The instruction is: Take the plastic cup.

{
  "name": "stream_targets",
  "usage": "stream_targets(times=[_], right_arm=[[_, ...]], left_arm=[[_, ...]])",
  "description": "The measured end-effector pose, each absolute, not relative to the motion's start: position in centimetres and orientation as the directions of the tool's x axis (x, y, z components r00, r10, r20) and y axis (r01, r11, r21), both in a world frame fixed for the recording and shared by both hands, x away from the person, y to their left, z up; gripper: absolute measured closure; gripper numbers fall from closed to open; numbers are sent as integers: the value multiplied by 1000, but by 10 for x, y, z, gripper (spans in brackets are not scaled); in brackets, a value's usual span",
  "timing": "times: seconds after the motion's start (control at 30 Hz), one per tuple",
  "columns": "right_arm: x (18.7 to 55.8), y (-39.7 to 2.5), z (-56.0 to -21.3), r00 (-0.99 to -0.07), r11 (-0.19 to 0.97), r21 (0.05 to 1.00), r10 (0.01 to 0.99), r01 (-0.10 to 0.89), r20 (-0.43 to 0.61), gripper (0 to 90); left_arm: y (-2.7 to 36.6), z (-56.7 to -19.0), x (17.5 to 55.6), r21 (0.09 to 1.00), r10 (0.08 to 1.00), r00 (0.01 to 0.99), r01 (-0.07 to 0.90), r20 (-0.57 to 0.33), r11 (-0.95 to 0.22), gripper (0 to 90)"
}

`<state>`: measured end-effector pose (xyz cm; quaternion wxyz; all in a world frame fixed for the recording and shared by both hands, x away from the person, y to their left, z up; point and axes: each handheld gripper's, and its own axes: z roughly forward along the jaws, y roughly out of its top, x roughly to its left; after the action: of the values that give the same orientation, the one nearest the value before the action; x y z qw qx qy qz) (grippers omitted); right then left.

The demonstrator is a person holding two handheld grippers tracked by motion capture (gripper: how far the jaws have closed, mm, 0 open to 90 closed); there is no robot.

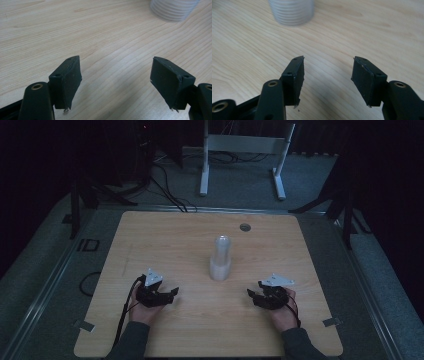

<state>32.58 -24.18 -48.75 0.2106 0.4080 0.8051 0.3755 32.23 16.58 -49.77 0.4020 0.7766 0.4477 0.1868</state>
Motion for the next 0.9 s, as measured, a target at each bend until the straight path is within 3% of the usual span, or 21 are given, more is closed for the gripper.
stream_targets(times=[0.53,0.9], right_arm=[[328,-239,-456,-629,361,817,778,449,2,446],[336,-228,-433,-654,362,841,757,402,-13,465]], left_arm=[[144,-478,330,801,833,552,510,-25,-314,262],[113,-459,353,818,779,627,447,1,-361,268]])
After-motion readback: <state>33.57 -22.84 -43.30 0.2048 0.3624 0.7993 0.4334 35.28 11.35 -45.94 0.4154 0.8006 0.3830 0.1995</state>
